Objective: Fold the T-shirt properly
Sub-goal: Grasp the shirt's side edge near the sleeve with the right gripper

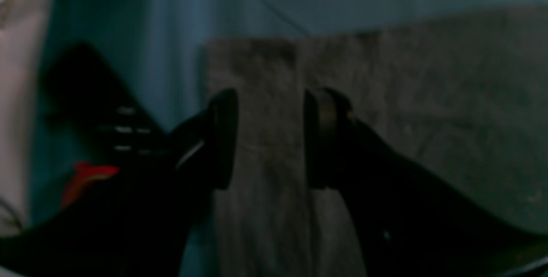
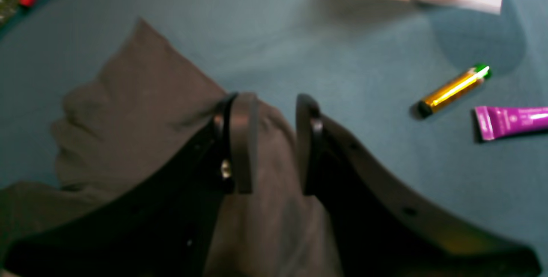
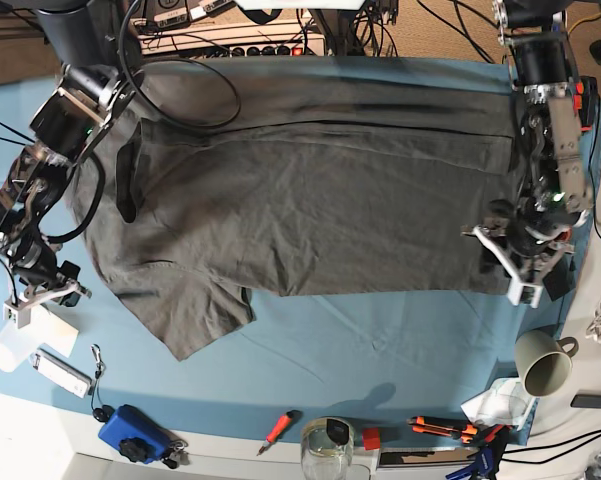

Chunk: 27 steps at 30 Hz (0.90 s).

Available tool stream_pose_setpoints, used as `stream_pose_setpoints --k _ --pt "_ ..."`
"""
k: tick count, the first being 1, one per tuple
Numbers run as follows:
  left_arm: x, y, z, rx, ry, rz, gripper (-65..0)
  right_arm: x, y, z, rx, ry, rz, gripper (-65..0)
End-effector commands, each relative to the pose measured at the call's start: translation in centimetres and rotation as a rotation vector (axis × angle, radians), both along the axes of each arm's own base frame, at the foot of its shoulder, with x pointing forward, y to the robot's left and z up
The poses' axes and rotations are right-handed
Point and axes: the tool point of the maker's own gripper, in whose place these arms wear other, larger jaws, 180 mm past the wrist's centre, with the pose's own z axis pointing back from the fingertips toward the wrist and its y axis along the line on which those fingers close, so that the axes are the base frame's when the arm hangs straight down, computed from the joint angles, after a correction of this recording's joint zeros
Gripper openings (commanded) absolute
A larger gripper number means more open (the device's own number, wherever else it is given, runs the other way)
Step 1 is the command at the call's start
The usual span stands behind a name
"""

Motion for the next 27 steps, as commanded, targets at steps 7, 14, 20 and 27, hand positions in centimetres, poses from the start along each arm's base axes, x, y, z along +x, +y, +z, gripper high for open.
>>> stream_pose_setpoints --k 7,14,20,27 --pt "3.1 -0.5 1.9 0.082 -0.050 0.000 -39.2 2.2 -1.6 4.6 -0.029 -0.108 -0.014 -49.0" --pt "2.8 -0.5 1.6 0.085 -0.026 -0.002 -39.2 4.5 0.2 2.9 -0.153 -0.036 0.067 -49.0" --pt "2.5 -0.5 1.3 0.089 0.000 0.000 -39.2 6.4 1.1 1.2 -0.191 0.016 0.105 -48.9" --pt "2.4 -0.5 1.2 0.090 0.007 0.000 -39.2 4.6 0.6 -4.5 -0.142 0.158 0.067 -49.0"
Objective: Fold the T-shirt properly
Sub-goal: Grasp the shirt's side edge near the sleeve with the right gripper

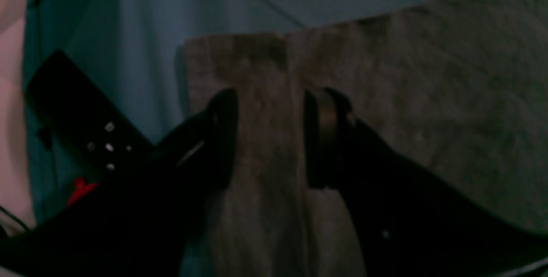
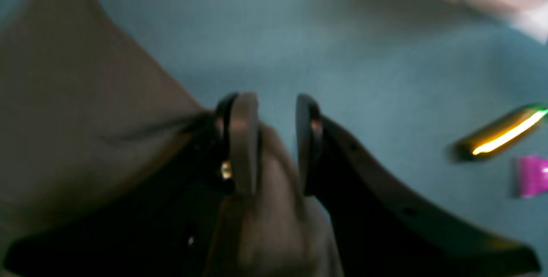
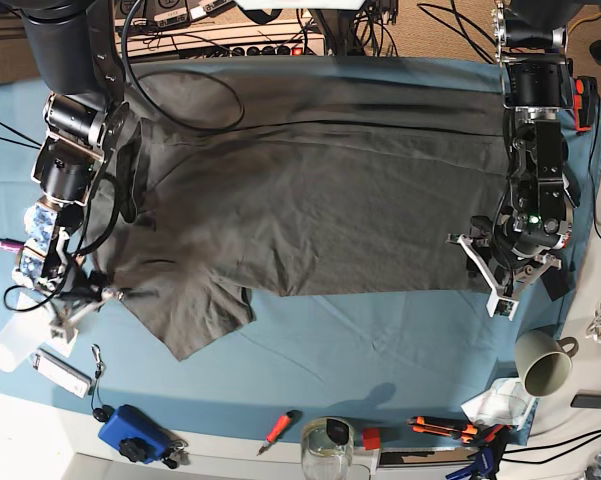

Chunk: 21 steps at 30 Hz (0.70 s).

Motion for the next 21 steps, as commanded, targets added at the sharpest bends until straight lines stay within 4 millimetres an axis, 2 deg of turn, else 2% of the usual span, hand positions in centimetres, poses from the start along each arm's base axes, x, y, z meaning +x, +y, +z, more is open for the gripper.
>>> stream_pose_setpoints --k 1,5,9,14,21 --pt "1.2 0.5 1.8 0.009 -0.058 0.004 -39.2 1.3 -0.8 1.8 -0.003 -0.052 -0.008 -49.0" --pt "1.2 0.5 1.8 0.009 -0.058 0.004 -39.2 0.1 0.0 -0.5 0.037 0.015 -0.002 -49.0" --pt "1.2 0.5 1.9 0.008 -0.059 0.004 -39.2 -0.8 1.2 -1.5 0.102 0.070 0.020 -49.4" --pt "1.2 0.5 1.9 0.008 -0.062 0.003 -39.2 -2.6 2.3 -2.6 0.156 0.174 0.049 -65.0" --pt "1.3 0.4 2.0 0.007 -0.070 0.003 -39.2 -3.8 3.3 -2.8 0.195 0.237 0.101 -65.0"
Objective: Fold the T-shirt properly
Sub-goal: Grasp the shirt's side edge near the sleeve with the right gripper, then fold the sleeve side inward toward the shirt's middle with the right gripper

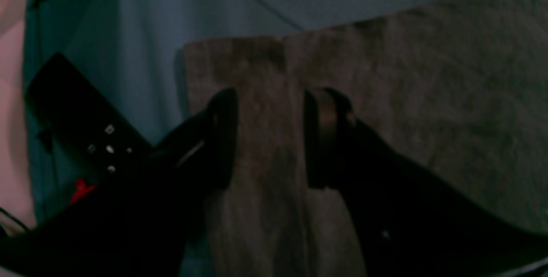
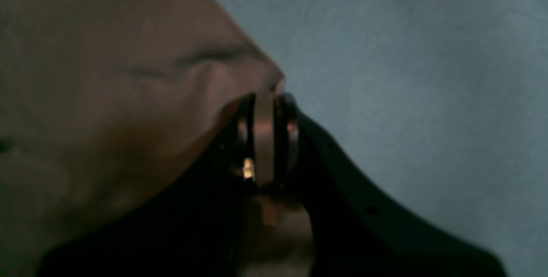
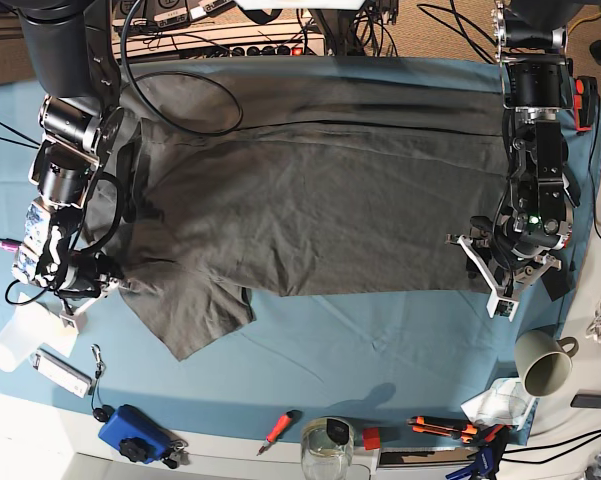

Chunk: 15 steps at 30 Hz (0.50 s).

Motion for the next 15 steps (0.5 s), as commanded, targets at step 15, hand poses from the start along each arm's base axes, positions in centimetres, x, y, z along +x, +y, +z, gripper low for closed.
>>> stream_pose_setpoints --k 15 --pt "1.3 0.4 2.0 0.006 -0.066 0.003 -39.2 -3.4 -0.9 5.8 -0.093 -0.111 0.139 -65.0"
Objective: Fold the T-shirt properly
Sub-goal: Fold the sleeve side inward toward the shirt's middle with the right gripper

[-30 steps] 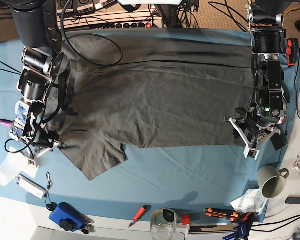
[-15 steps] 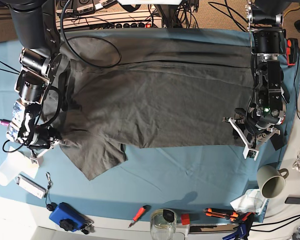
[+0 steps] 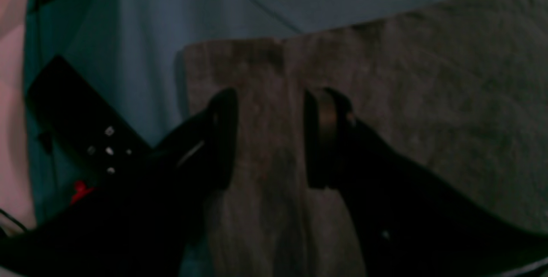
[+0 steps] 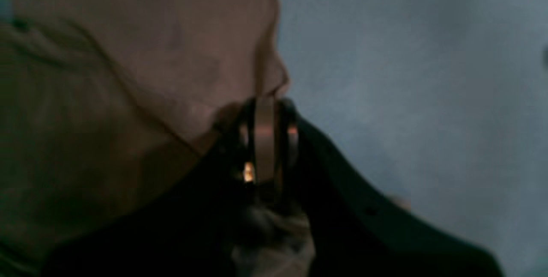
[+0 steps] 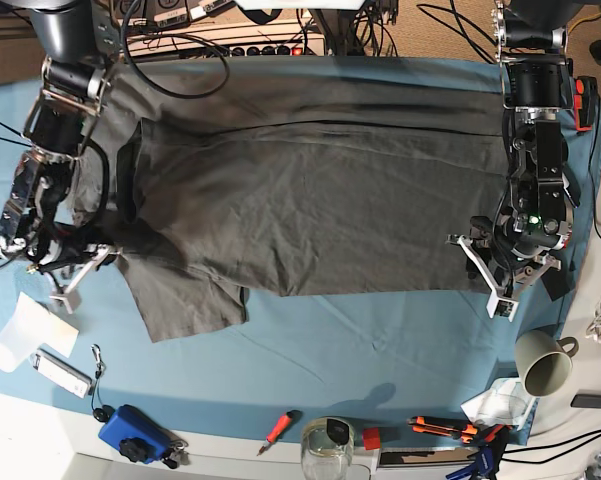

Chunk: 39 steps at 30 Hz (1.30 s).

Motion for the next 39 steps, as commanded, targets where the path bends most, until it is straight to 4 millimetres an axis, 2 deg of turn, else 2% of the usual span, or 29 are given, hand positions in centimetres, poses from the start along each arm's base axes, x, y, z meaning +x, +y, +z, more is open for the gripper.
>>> stream_pose_setpoints --k 1,6,12,18,20,25,26,30,33,36,39 --pt "1.2 0.4 1.9 0.007 -0.062 0.004 -39.2 0.4 -1.0 1.4 -0.016 -0.038 -0.010 -65.0" --pt "1.2 0.4 1.9 0.006 -0.062 0.003 -39.2 -1.6 -0.4 1.1 0.047 -0.053 -0.007 -65.0" --pt "1.2 0.4 1.9 0.007 -0.062 0.003 -39.2 -3.7 -1.0 2.7 0.064 -0.139 -0.006 -65.0" --pt "1.2 0.4 2.0 0.006 -0.062 0.003 -39.2 -4.2 -1.5 3.1 0.064 -0.160 0.009 -65.0" --pt "1.2 0.4 1.9 0.006 -0.061 0.003 -39.2 -4.0 -1.4 3.2 0.068 -0.165 0.011 -65.0" --pt "1.2 0.4 1.9 0.007 -0.059 0.003 -39.2 -3.7 -0.9 3.6 0.102 -0.189 0.018 -45.5" --pt "1.2 0.4 1.9 0.007 -0.059 0.003 -39.2 -3.7 -0.8 3.7 0.109 -0.192 0.020 -43.4" --pt "1.2 0.4 1.9 0.007 -0.059 0.003 -39.2 -3.0 0.7 5.1 0.188 -0.236 0.053 -43.1" --pt "1.2 0.4 1.9 0.006 -0.060 0.003 -39.2 -1.7 0.9 7.1 0.133 -0.291 0.090 -43.1" --pt "1.2 0.4 1.9 0.007 -0.058 0.003 -39.2 0.3 -0.8 9.3 0.044 -0.364 0.051 -43.1" --pt "1.2 0.4 1.9 0.007 -0.058 0.003 -39.2 2.1 -3.4 8.9 0.004 -0.384 -0.100 -43.1"
